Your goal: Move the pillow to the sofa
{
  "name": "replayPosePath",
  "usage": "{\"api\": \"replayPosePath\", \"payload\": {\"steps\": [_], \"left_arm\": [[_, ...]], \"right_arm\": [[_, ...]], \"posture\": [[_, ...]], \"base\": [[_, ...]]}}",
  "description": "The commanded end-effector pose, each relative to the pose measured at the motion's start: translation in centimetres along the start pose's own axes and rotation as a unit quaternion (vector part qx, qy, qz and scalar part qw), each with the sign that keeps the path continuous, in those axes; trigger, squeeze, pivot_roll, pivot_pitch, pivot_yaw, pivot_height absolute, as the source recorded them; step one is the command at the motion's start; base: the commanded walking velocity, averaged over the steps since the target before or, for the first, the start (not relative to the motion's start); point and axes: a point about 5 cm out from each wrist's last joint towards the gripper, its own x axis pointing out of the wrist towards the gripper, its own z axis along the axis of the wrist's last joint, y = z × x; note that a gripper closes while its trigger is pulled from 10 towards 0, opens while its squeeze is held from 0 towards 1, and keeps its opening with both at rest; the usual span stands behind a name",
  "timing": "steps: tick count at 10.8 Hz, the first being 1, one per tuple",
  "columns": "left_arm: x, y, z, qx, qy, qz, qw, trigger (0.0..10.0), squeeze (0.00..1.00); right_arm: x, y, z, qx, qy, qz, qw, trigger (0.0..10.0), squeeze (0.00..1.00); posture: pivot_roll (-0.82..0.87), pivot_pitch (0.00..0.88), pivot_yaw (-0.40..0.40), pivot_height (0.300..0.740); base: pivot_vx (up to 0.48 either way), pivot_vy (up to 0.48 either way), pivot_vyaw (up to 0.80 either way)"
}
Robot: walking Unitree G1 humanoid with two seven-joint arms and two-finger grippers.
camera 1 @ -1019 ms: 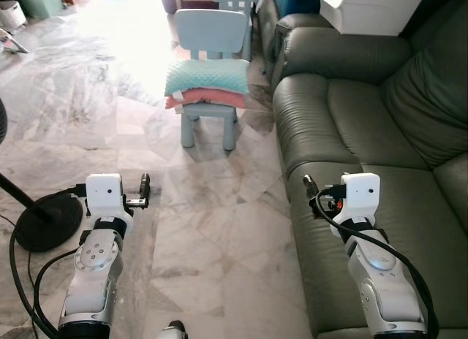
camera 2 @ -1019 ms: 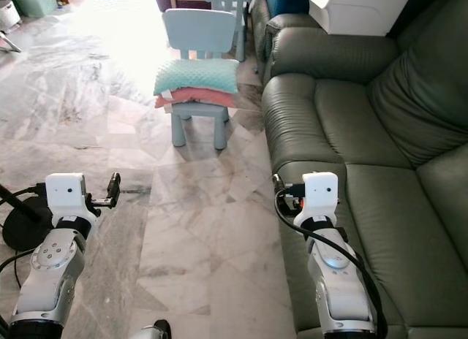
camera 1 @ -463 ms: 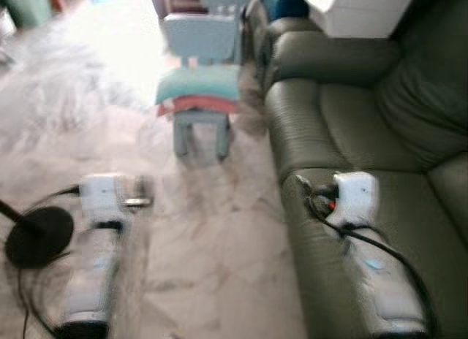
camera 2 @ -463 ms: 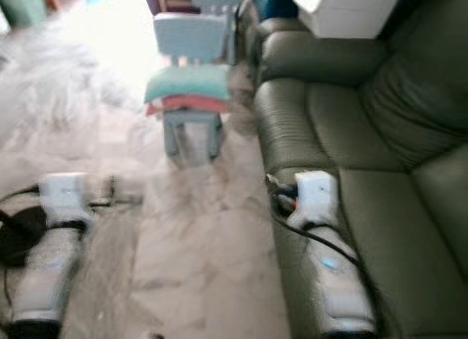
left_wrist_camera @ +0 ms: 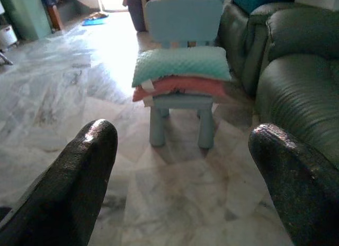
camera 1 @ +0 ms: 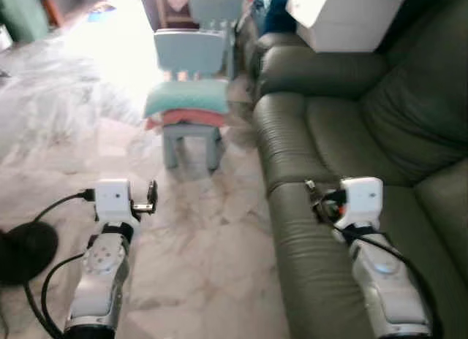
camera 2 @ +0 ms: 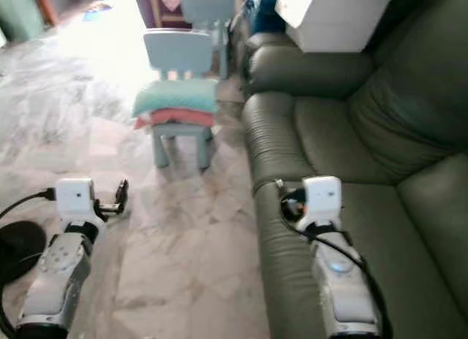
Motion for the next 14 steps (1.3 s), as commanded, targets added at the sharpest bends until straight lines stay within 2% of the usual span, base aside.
{"api": "replayPosePath", "payload": {"steps": [1,4,5,10,11,14], "left_arm": [[-0.18,0.87,0.00,0.005,0.003,0.011,1.000,10.0,0.00],[-0.13,0.77,-0.02,-0.005,0.000,0.018,1.000,10.0,0.00],[-0.05,0.81,-0.35,-0.016,0.012,0.023,1.000,10.0,0.00],[0.12,0.51,-0.47,-0.020,0.018,0.016,1.000,10.0,0.00],[0.16,0.42,-0.38,-0.011,0.015,0.016,1.000,10.0,0.00],[0.48,0.27,-0.11,-0.019,0.013,0.013,1.000,10.0,0.00]], "right_arm": [[0.16,0.84,0.12,0.004,-0.002,0.012,1.000,10.0,0.00],[0.14,0.76,0.01,0.005,0.000,0.011,1.000,10.0,0.00],[0.16,0.83,0.04,0.005,0.000,0.012,1.000,10.0,0.00],[0.28,0.77,0.06,0.005,0.000,0.011,1.000,10.0,0.00],[0.28,0.80,0.06,0.005,0.000,0.011,1.000,10.0,0.00],[0.21,0.59,0.02,0.005,0.001,0.006,1.000,10.0,0.00]], "posture": [[-0.10,0.135,-0.042,0.740],[-0.11,0.139,-0.044,0.740],[-0.11,0.139,-0.045,0.740],[-0.11,0.138,-0.046,0.740],[-0.11,0.138,-0.045,0.740],[-0.12,0.135,-0.038,0.740]], "base": [[0.311,0.000,0.00],[0.102,0.000,0.00],[0.000,0.000,0.00],[0.000,0.480,0.00],[0.000,0.000,0.00],[0.000,0.000,0.00]]}}
